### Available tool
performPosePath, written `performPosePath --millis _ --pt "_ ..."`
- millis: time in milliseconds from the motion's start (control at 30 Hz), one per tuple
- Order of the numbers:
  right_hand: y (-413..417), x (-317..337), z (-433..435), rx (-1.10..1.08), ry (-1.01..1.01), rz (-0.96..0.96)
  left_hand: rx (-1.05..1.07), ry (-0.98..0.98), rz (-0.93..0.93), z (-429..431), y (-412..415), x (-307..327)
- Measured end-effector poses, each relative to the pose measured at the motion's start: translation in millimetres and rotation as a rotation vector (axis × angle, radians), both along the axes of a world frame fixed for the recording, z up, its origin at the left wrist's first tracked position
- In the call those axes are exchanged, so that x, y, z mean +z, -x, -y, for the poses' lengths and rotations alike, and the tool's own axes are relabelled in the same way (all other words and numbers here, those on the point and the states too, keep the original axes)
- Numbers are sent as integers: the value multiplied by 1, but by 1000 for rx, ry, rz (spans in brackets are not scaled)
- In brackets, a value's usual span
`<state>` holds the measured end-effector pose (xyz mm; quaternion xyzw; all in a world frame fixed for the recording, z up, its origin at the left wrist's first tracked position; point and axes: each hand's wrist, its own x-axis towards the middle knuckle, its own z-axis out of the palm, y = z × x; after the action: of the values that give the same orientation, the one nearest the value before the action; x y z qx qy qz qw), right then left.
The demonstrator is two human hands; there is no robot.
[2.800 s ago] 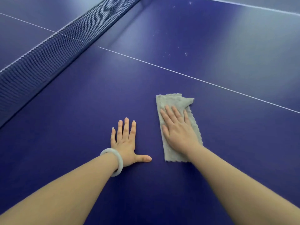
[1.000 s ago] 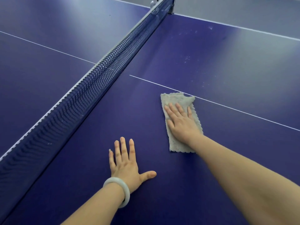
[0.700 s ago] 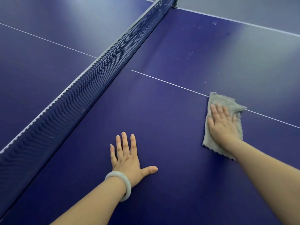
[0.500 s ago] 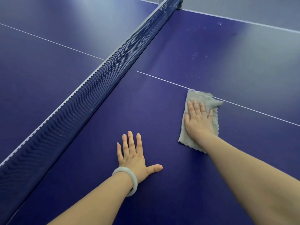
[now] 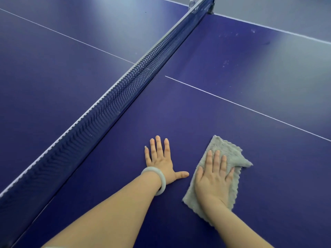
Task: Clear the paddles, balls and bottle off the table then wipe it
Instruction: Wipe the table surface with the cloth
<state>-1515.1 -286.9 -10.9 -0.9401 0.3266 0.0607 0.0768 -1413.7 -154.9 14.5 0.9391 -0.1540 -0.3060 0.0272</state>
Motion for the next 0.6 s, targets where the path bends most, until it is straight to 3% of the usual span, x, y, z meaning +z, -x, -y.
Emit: performPosePath --millis 100,167,233,333,600 --pt "-6 2 -8 45 -4 -15 -27 184 -35 -24 -5 12" --pt "-5 2 -4 60 -3 -6 2 248 35 -58 3 14" --pt "-7 3 -3 71 -10 3 58 160 103 -102 26 12" --pt "-13 5 -4 72 -16 -12 145 -7 65 -153 63 6" --pt "-40 7 -2 74 -18 -21 151 -7 -8 -163 66 -3"
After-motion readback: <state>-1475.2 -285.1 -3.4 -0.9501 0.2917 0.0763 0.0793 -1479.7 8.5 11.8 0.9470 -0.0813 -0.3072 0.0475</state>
